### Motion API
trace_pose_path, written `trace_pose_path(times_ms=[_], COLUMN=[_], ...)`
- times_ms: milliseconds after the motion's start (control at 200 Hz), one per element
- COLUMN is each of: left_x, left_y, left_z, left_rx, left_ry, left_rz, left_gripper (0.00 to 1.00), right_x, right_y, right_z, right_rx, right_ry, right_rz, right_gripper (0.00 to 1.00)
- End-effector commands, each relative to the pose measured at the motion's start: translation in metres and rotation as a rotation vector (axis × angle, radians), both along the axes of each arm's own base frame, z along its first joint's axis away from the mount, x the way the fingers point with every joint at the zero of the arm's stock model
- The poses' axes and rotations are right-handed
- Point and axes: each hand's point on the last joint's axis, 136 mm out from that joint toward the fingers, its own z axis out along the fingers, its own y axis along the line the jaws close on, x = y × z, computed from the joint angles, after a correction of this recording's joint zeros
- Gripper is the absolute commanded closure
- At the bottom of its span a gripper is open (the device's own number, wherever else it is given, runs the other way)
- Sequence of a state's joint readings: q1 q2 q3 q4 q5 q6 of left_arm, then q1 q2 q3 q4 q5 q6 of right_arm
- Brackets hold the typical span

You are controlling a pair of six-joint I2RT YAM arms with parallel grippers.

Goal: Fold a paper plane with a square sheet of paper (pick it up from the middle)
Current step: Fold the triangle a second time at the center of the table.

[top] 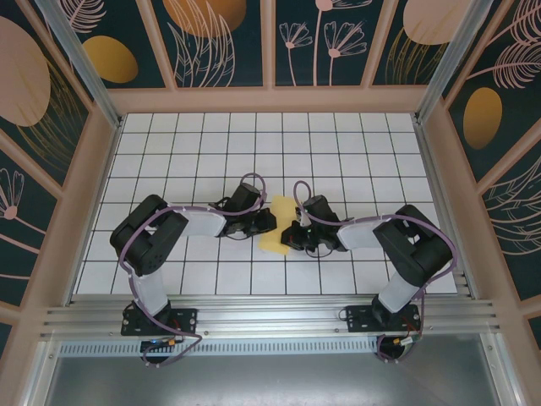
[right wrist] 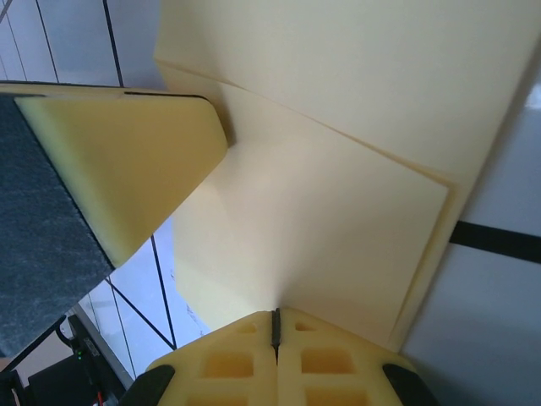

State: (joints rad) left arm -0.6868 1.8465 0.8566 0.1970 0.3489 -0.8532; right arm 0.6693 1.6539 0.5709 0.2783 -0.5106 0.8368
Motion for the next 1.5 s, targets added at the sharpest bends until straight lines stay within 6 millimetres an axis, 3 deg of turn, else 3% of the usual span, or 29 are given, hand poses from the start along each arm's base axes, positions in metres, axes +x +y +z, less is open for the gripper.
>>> trace_pose_path(times_ms=[0, 330, 535, 716, 856, 966, 1171, 1261, 1496], left_x=[0.019, 0.035, 0.042, 0.03, 0.012, 0.003, 0.004, 0.004, -0.003], left_y=[0.028, 0.039, 0.031, 0.013, -0.003, -0.01, -0.006, 0.002, 0.015], left_z=[-0.013, -0.01, 0.014, 0.045, 0.058, 0.05, 0.008, -0.01, -0.029], left_rx=[0.092, 0.113, 0.065, -0.102, -0.217, -0.228, -0.153, -0.088, -0.007], left_ry=[-0.024, -0.035, -0.065, -0.083, -0.081, -0.064, 0.016, 0.042, 0.065], left_rz=[0.065, 0.083, 0.066, 0.018, -0.061, -0.106, -0.07, -0.042, -0.037], left_gripper=[0.86, 0.84, 0.8, 0.8, 0.81, 0.8, 0.83, 0.84, 0.85], right_x=[-0.036, -0.036, -0.031, -0.026, -0.025, -0.026, -0.023, -0.016, 0.001], right_y=[-0.034, -0.034, -0.029, -0.025, -0.025, -0.025, -0.023, -0.013, 0.018], right_z=[-0.05, -0.051, -0.047, -0.044, -0.045, -0.047, -0.041, -0.026, 0.019], right_rx=[-0.177, -0.181, -0.168, -0.16, -0.167, -0.172, -0.158, -0.114, -0.008], right_ry=[0.143, 0.147, 0.135, 0.129, 0.129, 0.133, 0.124, 0.096, 0.007], right_rz=[0.006, 0.01, 0.005, 0.001, 0.004, 0.005, 0.002, 0.007, 0.047], right_gripper=[1.0, 1.0, 1.0, 1.0, 1.0, 1.0, 1.0, 1.0, 1.0])
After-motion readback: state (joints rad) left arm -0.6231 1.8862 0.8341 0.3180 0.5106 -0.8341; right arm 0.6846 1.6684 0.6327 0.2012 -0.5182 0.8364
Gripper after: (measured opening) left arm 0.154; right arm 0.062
